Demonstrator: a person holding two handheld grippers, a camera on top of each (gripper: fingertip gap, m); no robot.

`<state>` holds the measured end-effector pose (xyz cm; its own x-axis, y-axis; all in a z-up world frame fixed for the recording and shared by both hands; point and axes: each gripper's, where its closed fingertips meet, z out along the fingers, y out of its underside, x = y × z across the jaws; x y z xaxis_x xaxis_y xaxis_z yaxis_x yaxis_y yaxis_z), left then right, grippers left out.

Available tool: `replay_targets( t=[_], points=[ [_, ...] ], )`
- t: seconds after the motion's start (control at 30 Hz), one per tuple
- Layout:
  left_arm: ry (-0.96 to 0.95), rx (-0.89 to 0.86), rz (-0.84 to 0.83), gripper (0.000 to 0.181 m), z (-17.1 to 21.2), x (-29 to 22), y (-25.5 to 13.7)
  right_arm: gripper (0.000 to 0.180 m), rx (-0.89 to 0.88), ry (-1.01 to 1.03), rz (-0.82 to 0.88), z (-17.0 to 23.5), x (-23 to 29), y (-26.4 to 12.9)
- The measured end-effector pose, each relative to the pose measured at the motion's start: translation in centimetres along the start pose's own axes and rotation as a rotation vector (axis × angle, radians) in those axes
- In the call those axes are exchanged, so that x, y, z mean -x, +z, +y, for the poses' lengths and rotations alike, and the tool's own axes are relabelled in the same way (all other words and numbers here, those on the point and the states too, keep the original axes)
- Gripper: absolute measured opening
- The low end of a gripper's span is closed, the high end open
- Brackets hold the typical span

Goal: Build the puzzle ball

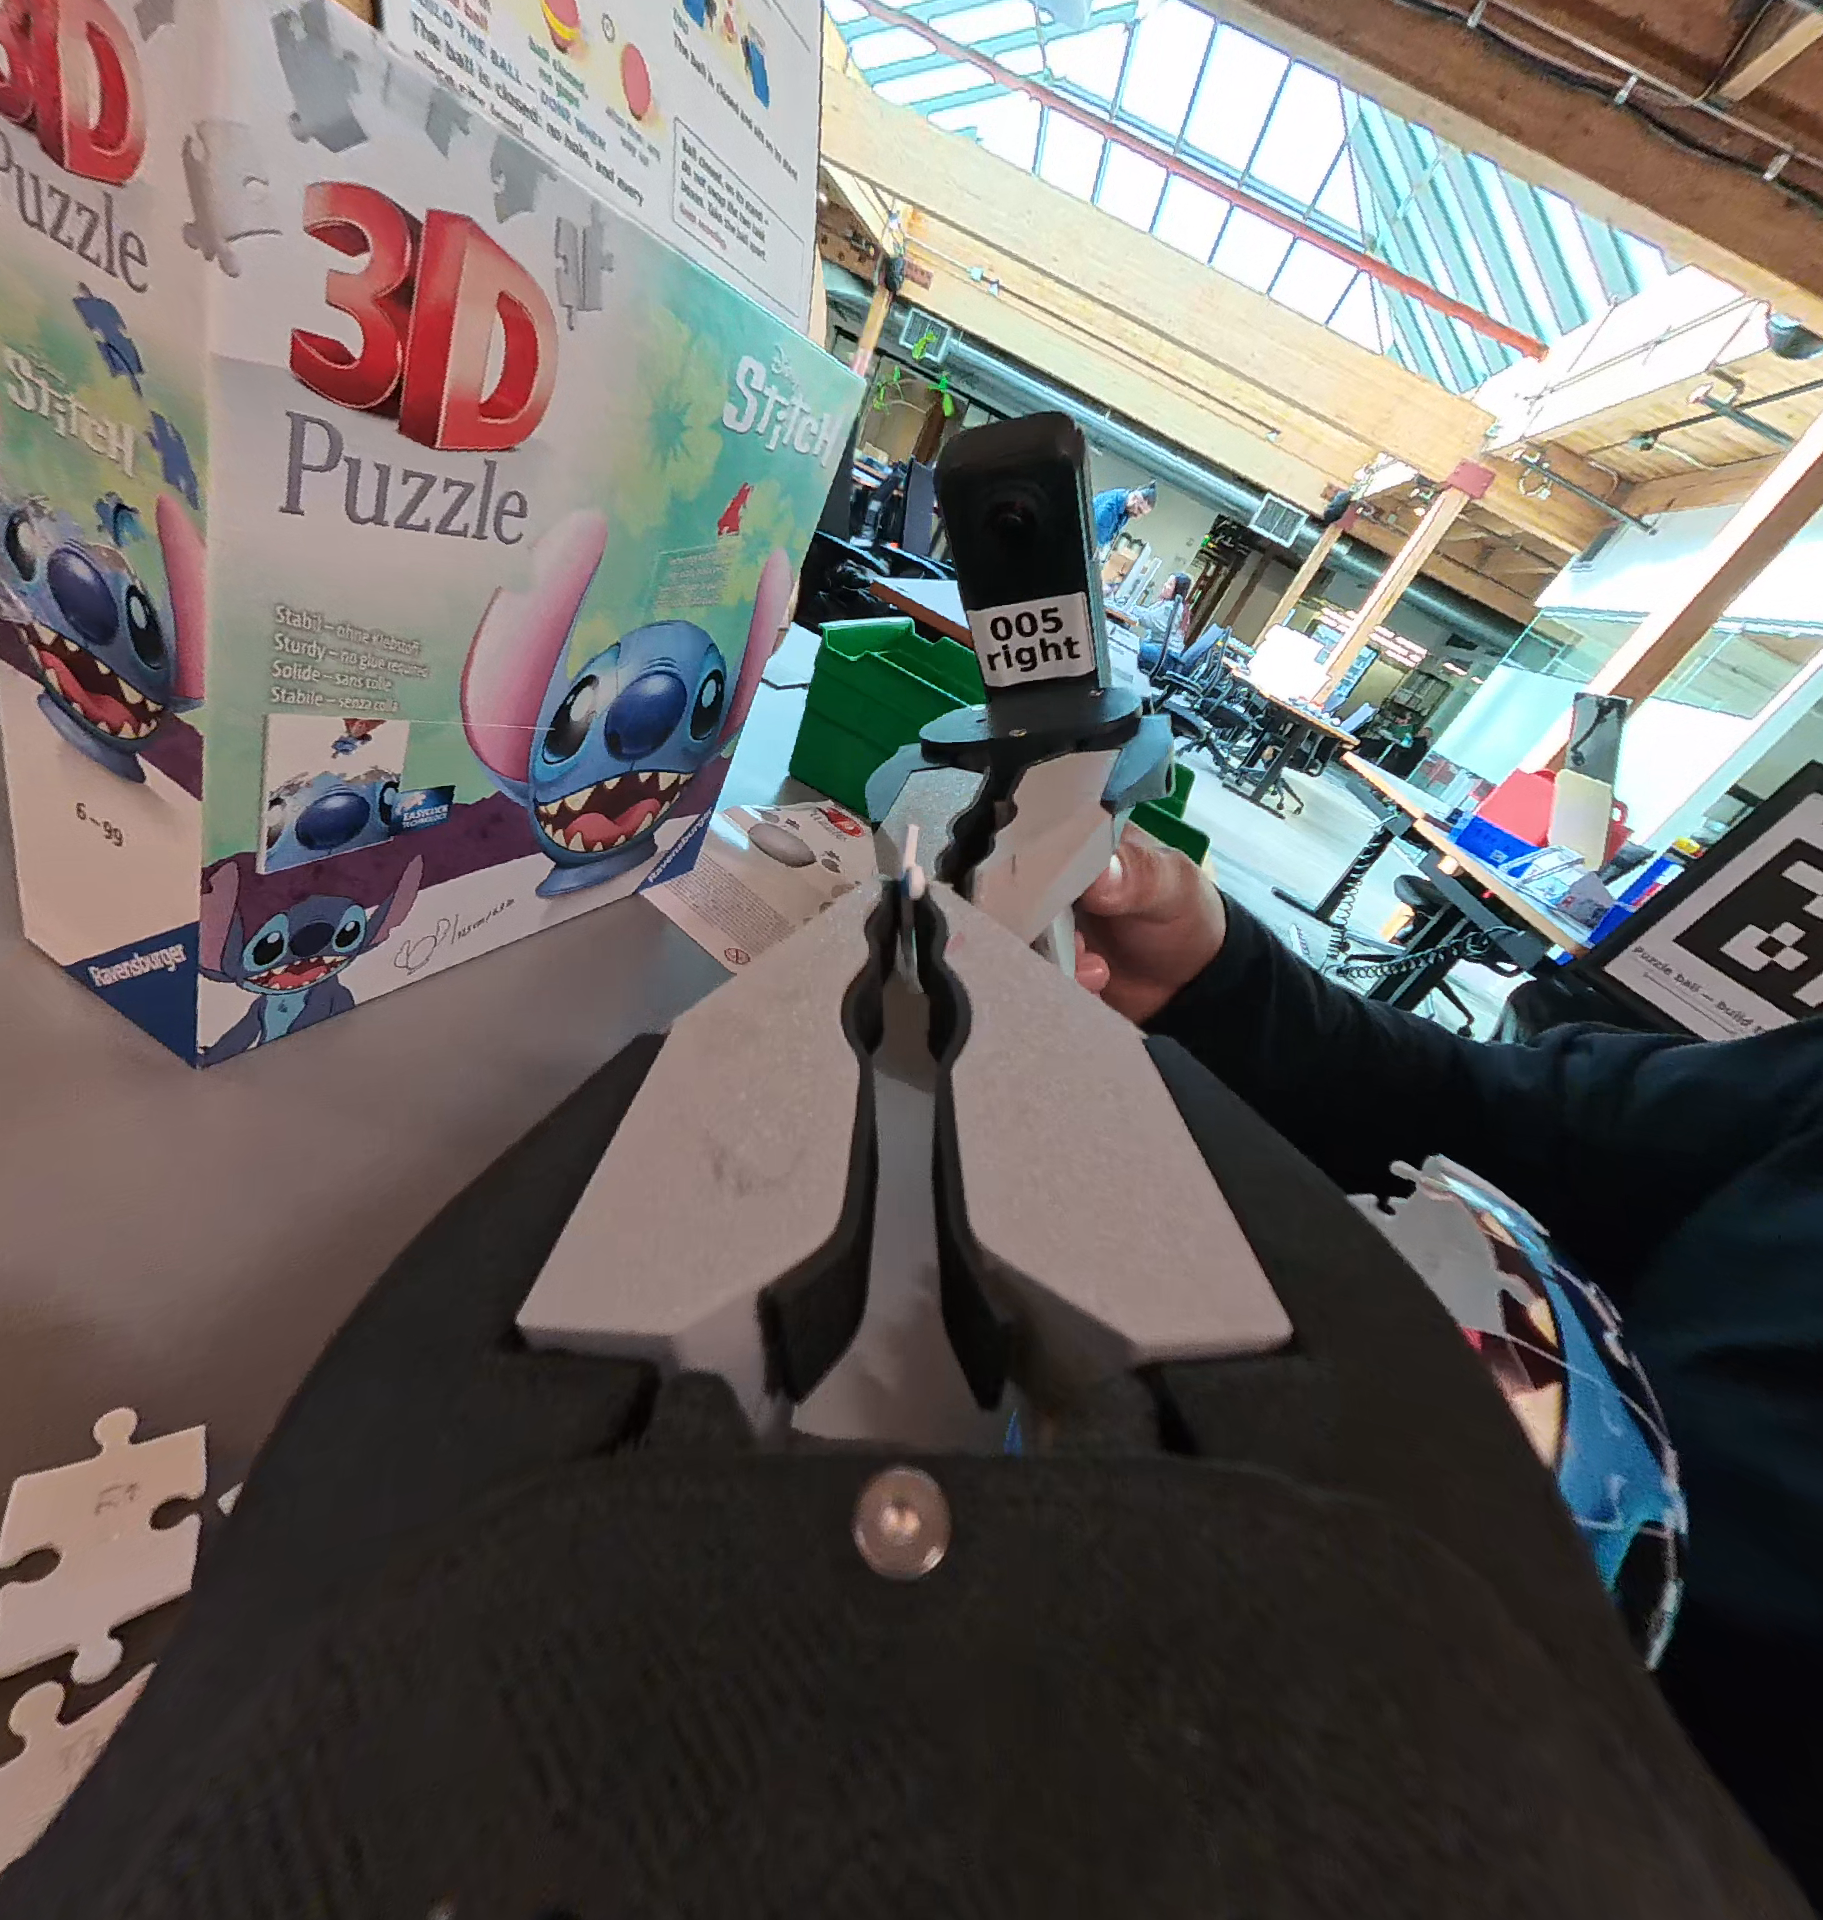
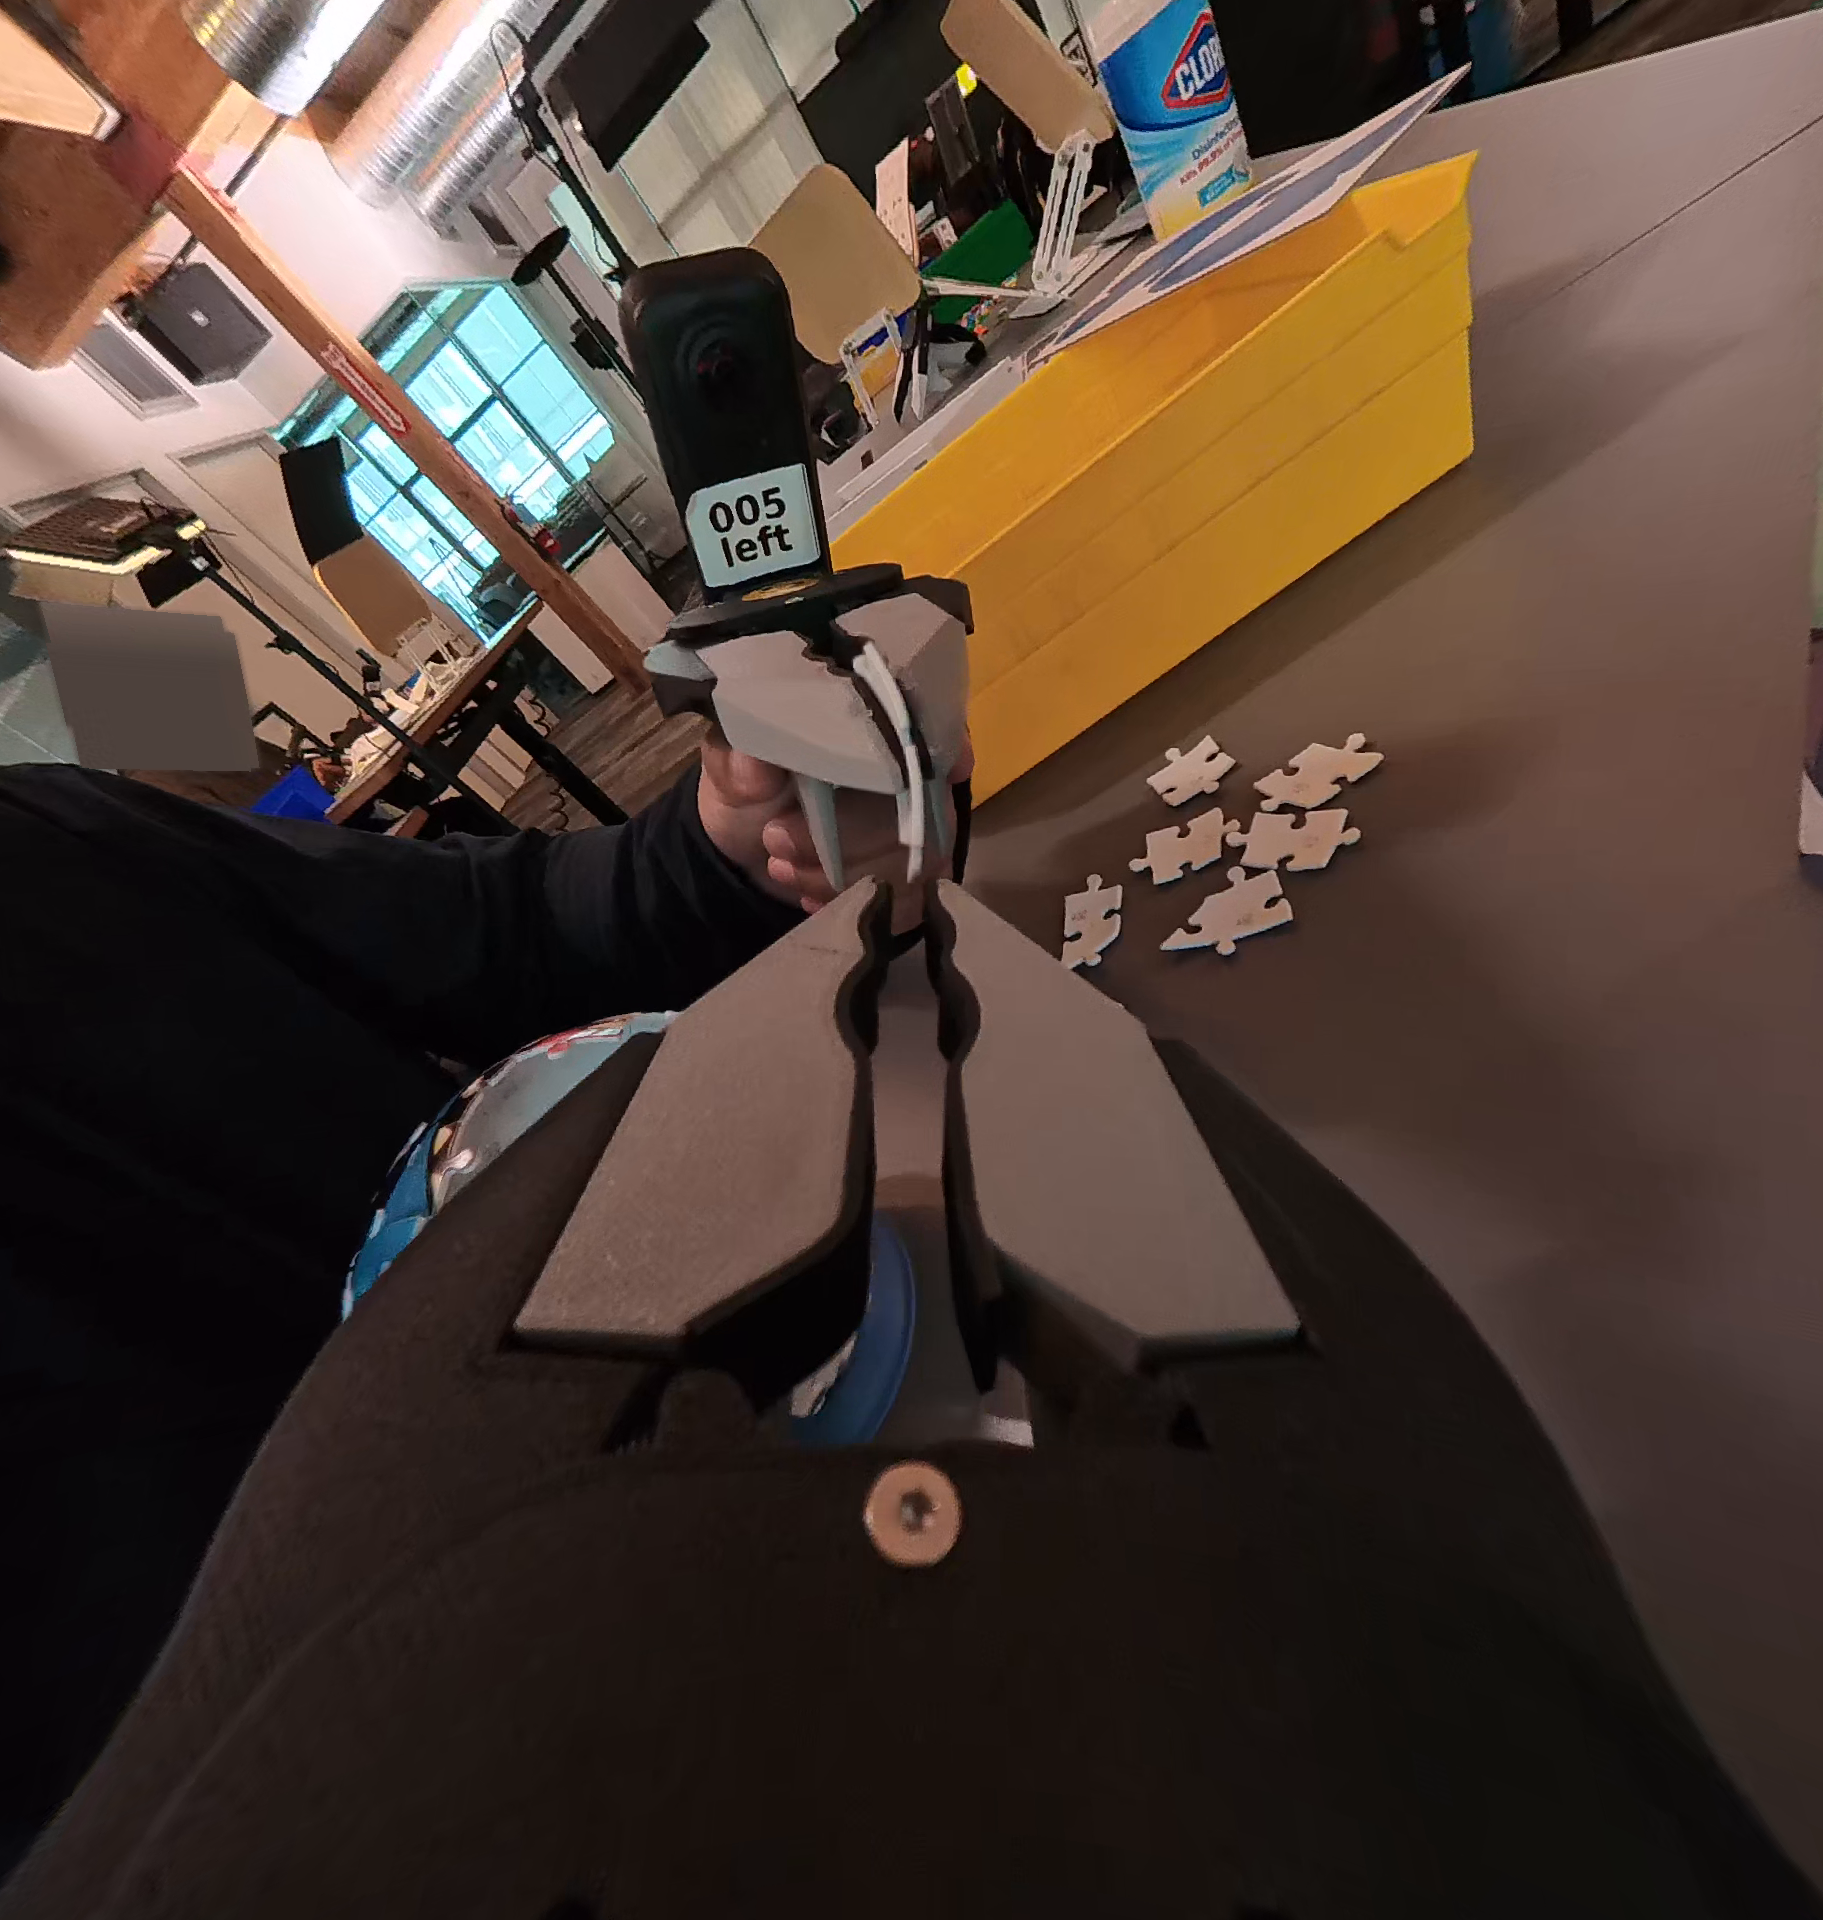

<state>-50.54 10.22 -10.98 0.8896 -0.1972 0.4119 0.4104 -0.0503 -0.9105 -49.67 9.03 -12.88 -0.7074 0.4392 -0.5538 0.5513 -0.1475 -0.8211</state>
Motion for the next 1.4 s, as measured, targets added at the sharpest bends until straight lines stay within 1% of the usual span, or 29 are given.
replay_targets(
  t=[0.23,0.47,0.7,0.87,1.03,1.13,1.23,1.4],
  points=[
    [-0.003,0.031,0.012,0.0,0.6,0.0,0.0,0.0,0.029,-0.043,0.048,0.3,-0.2,-0.1],
    [0.067,0.119,-0.018,0.0,2.0,0.1,0.1,0.0,0.005,-0.048,0.073,-0.4,-0.6,-1.4],
    [0.01,0.155,-0.008,0.0,2.7,0.4,0.1,0.0,-0.003,-0.057,0.093,-0.4,-0.9,-1.2],
    [-0.032,0.146,0.02,0.0,2.7,0.3,0.1,0.0,-0.014,-0.061,0.083,-0.5,-0.7,-1.2],
    [0.028,0.233,-0.002,0.0,4.4,0.3,0.6,0.0,0.023,-0.106,0.126,-0.1,-0.9,-0.9],
    [0.054,0.235,-0.011,0.0,4.4,0.3,0.6,0.0,0.031,-0.113,0.119,0.0,-0.7,-0.9],
    [0.04,0.236,0.011,0.0,4.4,-0.1,0.6,0.0,0.027,-0.107,0.086,-0.1,-0.2,-1.2],
    [0.044,0.255,0.022,0.0,4.9,-0.5,0.8,0.001,0.057,-0.125,0.078,0.5,0.0,-1.0]
  ],
)
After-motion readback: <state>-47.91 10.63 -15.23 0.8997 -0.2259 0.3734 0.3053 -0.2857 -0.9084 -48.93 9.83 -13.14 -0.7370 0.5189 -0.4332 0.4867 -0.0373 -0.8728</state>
